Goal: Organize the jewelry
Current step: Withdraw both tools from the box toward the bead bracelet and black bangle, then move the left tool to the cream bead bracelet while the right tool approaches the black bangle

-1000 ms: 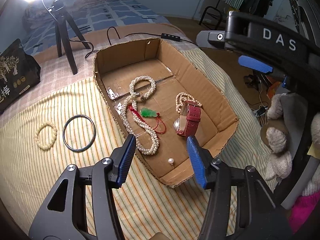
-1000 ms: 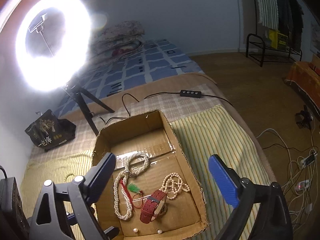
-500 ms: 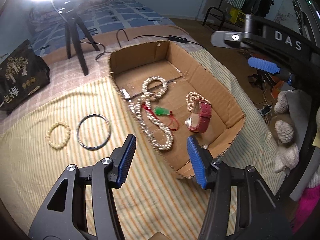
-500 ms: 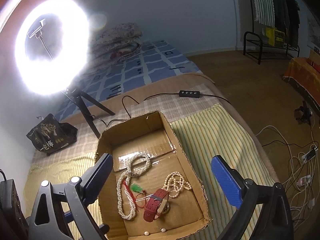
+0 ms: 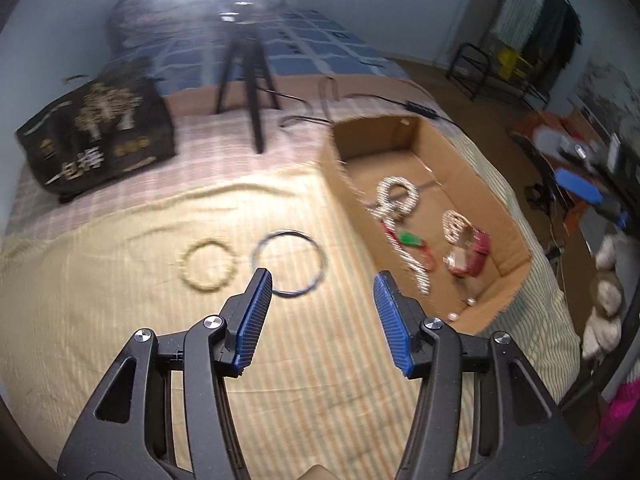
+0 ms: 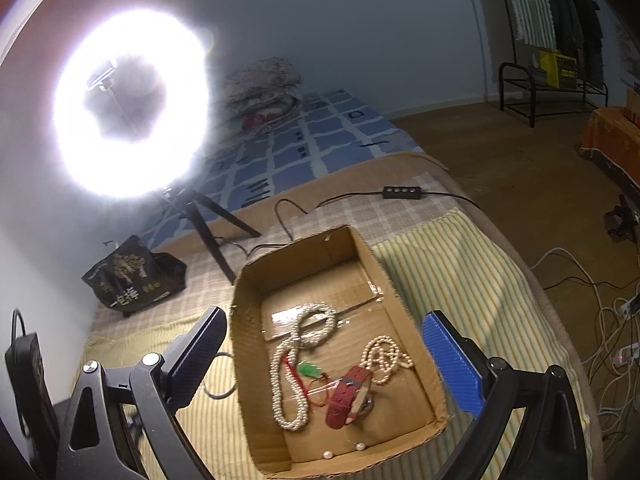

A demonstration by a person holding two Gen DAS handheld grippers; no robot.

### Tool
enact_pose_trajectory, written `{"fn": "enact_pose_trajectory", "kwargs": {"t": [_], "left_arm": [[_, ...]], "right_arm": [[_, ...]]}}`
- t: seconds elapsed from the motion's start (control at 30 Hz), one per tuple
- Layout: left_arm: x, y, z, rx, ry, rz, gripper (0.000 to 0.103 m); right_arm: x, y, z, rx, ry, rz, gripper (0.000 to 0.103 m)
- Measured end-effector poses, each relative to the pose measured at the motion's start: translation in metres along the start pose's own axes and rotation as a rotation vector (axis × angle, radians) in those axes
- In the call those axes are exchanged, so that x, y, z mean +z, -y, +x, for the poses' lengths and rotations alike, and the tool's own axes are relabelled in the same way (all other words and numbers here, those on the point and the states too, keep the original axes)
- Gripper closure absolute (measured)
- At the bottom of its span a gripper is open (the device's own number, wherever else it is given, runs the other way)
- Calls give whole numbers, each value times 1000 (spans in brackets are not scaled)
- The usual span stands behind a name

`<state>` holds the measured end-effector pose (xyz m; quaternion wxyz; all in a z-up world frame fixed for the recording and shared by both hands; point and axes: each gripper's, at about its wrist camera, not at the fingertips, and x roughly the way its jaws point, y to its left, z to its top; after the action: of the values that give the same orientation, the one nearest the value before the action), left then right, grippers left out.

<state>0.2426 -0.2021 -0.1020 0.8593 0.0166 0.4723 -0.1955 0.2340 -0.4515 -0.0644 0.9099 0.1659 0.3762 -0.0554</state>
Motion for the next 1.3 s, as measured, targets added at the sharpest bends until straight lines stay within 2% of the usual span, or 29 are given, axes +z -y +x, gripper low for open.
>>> {"fn": "enact_pose_trajectory", "kwargs": {"t": [0.33,0.53,0.7,0.87,0.93,1.0,1.3], "left_arm": [[7,-77,-8,65,23,-166,49],[5,-101,2,70,0,-218,49],[3,-108,15,74,-35,-228,49],[5,-119,27,59,-61,-257,49],[4,-123,32,53,-71,-270,51],[4,-129,39,48,-93,-289,61],[2,-141,63,18,-134,-318,61]], "right_arm": [[-16,-49,8,90,-39,-155,18],[-33,-87,23,154,-105,-280,26],[-52,-115,45,207,-201,-376,34],[-74,-134,68,219,-299,-429,51],[-82,-140,74,215,-320,-449,53],[-90,-147,80,207,-338,-468,56],[-114,-172,112,161,-398,-531,66]]}}
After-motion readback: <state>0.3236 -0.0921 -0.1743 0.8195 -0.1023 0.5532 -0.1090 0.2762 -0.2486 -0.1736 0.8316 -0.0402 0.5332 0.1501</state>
